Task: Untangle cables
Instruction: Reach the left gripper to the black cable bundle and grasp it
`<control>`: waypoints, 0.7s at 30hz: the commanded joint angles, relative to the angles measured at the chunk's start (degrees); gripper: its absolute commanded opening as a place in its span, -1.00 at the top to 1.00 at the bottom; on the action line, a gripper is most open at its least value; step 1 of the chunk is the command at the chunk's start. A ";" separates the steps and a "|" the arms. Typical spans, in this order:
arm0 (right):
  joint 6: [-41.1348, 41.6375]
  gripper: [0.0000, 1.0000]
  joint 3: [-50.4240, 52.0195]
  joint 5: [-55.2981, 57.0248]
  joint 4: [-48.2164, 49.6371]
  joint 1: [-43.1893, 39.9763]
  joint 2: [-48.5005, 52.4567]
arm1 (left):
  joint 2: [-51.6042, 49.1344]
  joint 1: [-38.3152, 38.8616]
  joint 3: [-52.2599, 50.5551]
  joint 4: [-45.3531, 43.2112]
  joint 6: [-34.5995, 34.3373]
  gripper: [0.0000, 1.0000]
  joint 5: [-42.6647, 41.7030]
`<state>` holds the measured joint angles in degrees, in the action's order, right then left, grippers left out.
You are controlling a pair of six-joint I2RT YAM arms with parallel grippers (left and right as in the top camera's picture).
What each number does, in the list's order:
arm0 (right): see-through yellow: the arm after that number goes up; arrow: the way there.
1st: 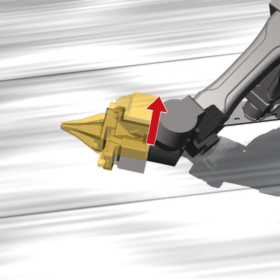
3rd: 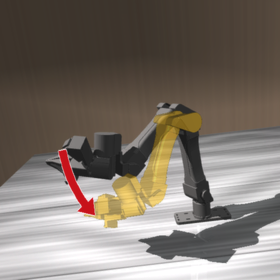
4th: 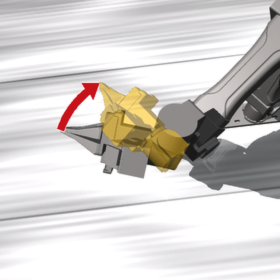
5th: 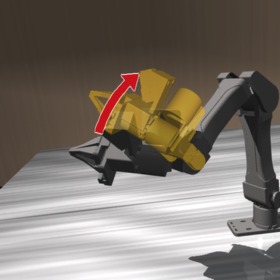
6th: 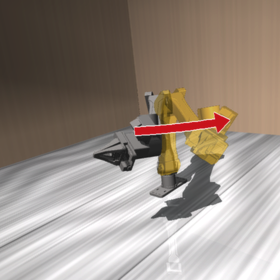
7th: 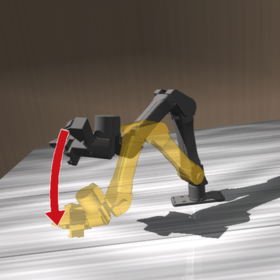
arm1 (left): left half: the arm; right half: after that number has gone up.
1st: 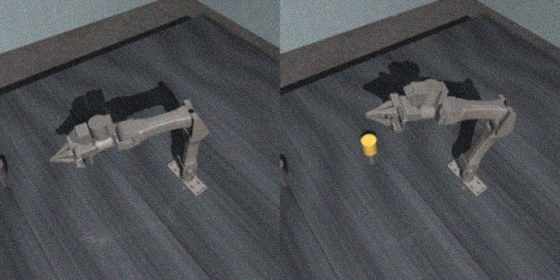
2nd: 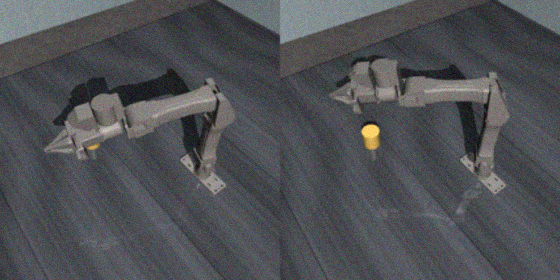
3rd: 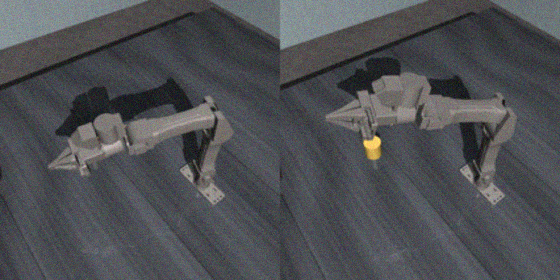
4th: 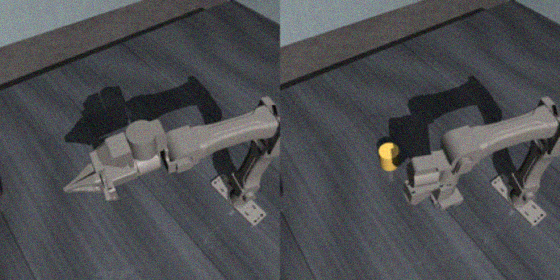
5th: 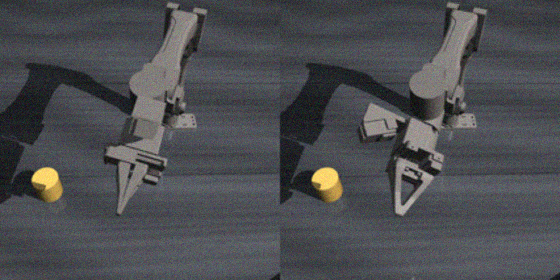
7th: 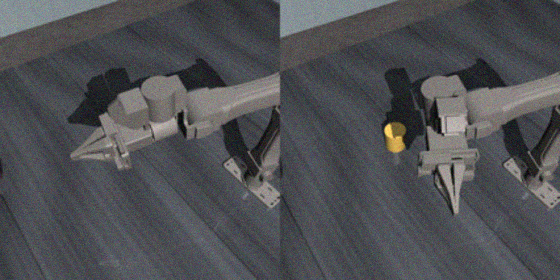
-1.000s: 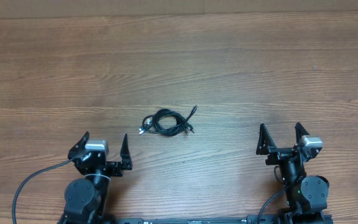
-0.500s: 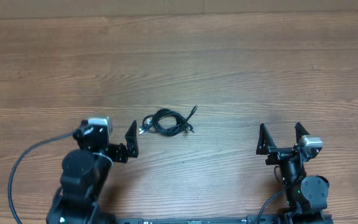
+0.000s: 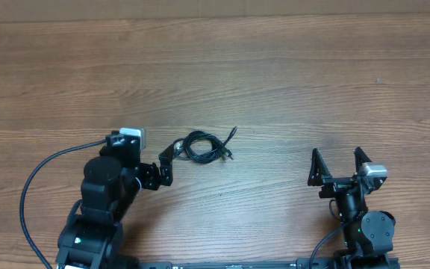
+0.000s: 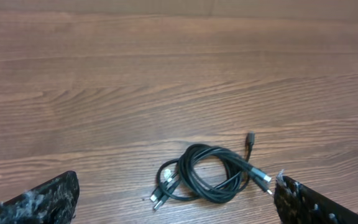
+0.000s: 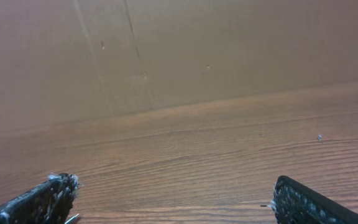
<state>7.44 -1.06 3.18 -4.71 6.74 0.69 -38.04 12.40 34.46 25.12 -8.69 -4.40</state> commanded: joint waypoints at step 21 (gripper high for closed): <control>-0.44 -1.00 0.61 -0.26 0.24 -0.35 -0.52 | -4.92 0.37 6.84 1.03 -11.04 -0.99 0.35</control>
<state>7.44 -1.06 3.16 -4.75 6.74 0.69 -40.07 12.40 37.26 25.41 -16.58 -5.15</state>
